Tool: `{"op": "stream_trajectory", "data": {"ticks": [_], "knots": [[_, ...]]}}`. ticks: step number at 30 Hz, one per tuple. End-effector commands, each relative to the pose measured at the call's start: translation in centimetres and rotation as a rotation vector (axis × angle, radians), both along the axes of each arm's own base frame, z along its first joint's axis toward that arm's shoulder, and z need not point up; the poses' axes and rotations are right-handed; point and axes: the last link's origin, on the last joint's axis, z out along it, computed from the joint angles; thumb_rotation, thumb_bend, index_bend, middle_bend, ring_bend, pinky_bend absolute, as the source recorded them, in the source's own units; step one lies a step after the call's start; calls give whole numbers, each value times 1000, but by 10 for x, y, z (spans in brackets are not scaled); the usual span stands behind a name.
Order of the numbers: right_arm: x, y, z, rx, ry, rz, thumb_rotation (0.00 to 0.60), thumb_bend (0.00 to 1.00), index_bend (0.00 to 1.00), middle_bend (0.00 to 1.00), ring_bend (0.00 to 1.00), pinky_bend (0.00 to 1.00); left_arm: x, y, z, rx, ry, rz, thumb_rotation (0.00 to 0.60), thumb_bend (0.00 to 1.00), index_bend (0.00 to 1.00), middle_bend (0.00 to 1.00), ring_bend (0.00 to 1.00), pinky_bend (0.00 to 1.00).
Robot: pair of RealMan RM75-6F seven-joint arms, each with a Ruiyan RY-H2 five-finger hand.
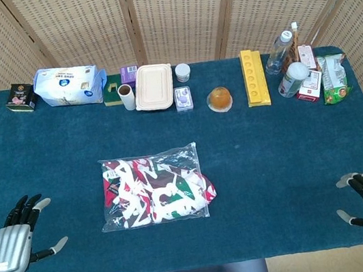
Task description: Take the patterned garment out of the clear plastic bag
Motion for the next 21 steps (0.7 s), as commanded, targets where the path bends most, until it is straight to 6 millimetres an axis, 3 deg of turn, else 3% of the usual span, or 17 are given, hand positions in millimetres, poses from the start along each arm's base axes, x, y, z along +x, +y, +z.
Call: {"op": "stream_trajectory", "data": {"ticks": [1, 11, 21], "knots": [[0, 0, 0, 2, 2, -2, 600, 202, 379, 359, 326, 339, 6, 5, -2, -18, 9, -30, 546, 125, 183, 133, 56, 135], [-2, 5, 2, -10, 0, -7, 600, 202, 379, 359, 326, 339, 55, 42, -23, -142, 61, -214, 541, 120, 183, 133, 56, 135], [-3, 6, 1, -15, -5, -5, 600, 202, 379, 359, 326, 339, 137, 87, -85, -307, 137, -369, 534, 79, 182, 133, 55, 135]]}}
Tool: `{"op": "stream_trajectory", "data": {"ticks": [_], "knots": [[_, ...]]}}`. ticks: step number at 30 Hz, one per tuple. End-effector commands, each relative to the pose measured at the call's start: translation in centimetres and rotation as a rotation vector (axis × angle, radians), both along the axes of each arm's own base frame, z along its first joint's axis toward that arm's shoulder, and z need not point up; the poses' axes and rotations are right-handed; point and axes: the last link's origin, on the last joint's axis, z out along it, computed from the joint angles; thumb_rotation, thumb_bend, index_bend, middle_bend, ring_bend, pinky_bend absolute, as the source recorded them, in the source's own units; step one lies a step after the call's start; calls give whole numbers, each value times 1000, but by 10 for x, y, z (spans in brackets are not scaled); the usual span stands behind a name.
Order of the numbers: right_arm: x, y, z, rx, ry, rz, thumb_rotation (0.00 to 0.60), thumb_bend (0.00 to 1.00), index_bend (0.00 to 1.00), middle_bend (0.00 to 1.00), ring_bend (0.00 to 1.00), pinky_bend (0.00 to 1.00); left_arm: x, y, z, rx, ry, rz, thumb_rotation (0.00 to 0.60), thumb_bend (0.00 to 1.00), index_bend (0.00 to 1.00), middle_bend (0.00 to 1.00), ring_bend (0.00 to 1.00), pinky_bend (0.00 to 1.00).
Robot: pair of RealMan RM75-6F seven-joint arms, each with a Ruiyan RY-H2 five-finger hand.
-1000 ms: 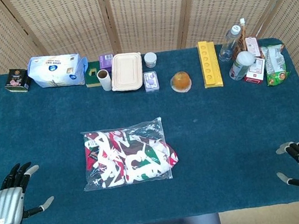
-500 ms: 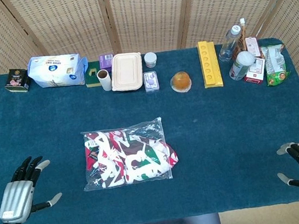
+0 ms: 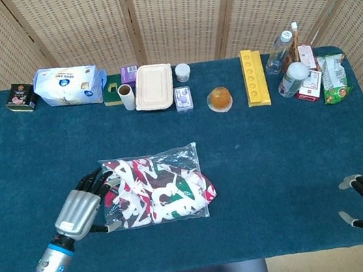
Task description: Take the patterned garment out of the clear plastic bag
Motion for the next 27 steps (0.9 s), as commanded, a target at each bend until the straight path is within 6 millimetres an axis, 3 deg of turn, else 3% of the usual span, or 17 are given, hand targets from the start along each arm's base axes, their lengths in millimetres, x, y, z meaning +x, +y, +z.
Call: {"op": "stream_trajectory", "data": {"ticks": [1, 2, 3, 14, 20, 27], "knots": [[-1, 1, 2, -7, -3, -4, 600, 202, 379, 358, 326, 339, 48, 18, -36, -82, 38, -65, 535, 79, 182, 133, 56, 135], [-5, 2, 4, -11, -4, -16, 600, 201, 379, 358, 326, 339, 68, 20, -61, -133, 73, -107, 536, 79, 183, 133, 56, 135], [-6, 2, 5, -14, -6, -18, 600, 201, 379, 359, 326, 339, 75, 21, -71, -138, 89, -100, 536, 78, 183, 133, 56, 135], [-13, 4, 11, -24, -23, -20, 600, 202, 379, 359, 326, 339, 120, 17, -133, -115, 228, -66, 539, 47, 183, 133, 56, 135], [-16, 6, 15, -30, -33, -21, 600, 202, 379, 359, 325, 339, 124, 19, -148, -87, 277, -46, 537, 40, 156, 130, 53, 135], [-17, 7, 17, -35, -33, -23, 600, 202, 379, 359, 324, 339, 123, 26, -148, -69, 271, -23, 539, 35, 103, 114, 41, 135]]}}
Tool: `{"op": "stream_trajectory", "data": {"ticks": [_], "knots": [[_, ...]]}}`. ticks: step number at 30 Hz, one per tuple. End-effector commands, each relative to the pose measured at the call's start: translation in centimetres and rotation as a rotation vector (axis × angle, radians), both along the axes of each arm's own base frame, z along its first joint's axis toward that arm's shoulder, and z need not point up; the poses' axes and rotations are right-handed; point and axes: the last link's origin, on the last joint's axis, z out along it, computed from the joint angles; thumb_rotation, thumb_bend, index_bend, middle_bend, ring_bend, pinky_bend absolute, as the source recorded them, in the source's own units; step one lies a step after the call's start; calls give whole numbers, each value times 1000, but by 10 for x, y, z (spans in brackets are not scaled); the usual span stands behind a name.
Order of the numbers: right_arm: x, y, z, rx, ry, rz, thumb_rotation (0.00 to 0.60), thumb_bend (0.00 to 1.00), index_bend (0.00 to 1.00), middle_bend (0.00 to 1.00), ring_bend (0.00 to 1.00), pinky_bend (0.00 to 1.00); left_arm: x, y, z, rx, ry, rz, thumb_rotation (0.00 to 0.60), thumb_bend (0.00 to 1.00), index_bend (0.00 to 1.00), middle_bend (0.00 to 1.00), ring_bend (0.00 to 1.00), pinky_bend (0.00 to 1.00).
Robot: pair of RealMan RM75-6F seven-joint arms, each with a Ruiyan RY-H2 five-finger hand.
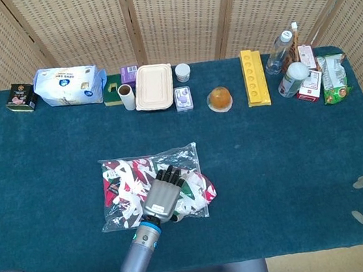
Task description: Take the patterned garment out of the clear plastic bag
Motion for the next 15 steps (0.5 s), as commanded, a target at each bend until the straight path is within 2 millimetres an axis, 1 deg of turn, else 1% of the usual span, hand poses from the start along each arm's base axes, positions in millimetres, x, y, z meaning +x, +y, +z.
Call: {"op": "stream_trajectory", "data": {"ticks": [1, 11, 12, 14, 15], "knots": [[0, 0, 0, 1, -1, 1, 600, 202, 379, 359, 324, 339, 0, 3, 1, 7, 1, 3, 535, 34, 99, 114, 41, 135], [4, -2, -1, 4, -3, 7, 600, 202, 378, 358, 321, 339, -5, 14, -12, -16, 32, 32, 536, 42, 97, 106, 40, 135], [4, -2, -1, 3, -4, 5, 600, 201, 377, 358, 320, 339, -6, 15, -14, -23, 34, 36, 537, 65, 113, 107, 40, 142], [4, -1, 0, -2, -3, 3, 600, 202, 377, 359, 320, 339, -6, 18, -16, -27, 42, 29, 540, 143, 200, 117, 64, 178], [4, -1, 0, -4, -2, 2, 600, 202, 377, 359, 320, 339, -7, 20, -17, -30, 44, 21, 542, 198, 283, 144, 109, 222]]}}
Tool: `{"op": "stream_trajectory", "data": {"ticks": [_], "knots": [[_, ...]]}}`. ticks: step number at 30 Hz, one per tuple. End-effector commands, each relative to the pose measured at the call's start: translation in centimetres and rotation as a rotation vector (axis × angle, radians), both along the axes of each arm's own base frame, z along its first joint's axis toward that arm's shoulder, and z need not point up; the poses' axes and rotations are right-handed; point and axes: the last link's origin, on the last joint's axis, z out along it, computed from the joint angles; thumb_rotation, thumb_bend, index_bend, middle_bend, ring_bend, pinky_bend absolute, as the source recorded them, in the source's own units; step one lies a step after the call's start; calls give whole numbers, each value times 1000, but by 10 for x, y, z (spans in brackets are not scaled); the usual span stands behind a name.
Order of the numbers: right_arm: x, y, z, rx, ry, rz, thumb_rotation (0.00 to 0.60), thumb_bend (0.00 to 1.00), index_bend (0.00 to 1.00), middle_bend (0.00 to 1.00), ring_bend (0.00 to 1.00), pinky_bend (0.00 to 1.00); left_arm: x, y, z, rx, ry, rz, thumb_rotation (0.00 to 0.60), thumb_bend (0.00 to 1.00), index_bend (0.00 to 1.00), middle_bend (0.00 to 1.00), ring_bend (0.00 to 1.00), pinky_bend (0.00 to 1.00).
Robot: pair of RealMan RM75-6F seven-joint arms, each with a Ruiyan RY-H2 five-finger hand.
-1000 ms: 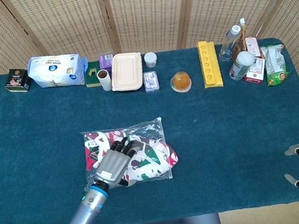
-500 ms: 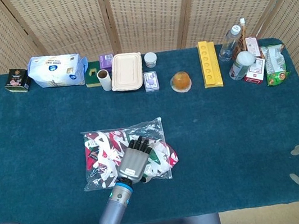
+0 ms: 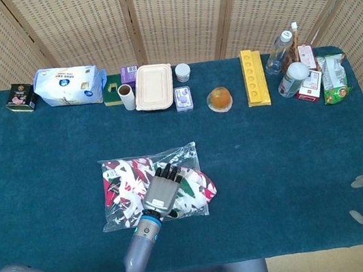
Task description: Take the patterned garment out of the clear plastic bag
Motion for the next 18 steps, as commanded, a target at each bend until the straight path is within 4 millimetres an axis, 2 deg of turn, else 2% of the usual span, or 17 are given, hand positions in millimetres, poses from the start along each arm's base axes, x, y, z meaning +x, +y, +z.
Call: {"op": "stream_trajectory", "data": {"ticks": [1, 4, 7, 9, 13, 18], "knots": [[0, 0, 1, -5, 1, -2, 600, 202, 377, 359, 320, 339, 0, 5, -3, -6, 4, -14, 542, 246, 360, 192, 178, 277], [1, 1, 1, -14, 0, -2, 600, 202, 377, 359, 320, 339, -3, 12, -6, -10, -2, -26, 537, 336, 527, 352, 367, 412], [3, 1, 2, -20, 0, -1, 600, 203, 377, 359, 320, 339, -5, 17, -8, -13, -10, -51, 555, 374, 651, 489, 506, 516], [4, 0, 2, -22, 0, 2, 600, 202, 377, 359, 320, 339, -6, 21, -9, -8, -31, -70, 570, 385, 686, 532, 549, 550], [6, 1, 2, -29, -1, 6, 600, 202, 377, 359, 320, 339, -5, 30, -4, 16, -98, -107, 599, 402, 693, 545, 567, 568], [9, 2, 3, -37, -3, 9, 598, 202, 377, 359, 320, 347, 0, 42, 8, 47, -195, -165, 600, 413, 699, 553, 586, 586]]}}
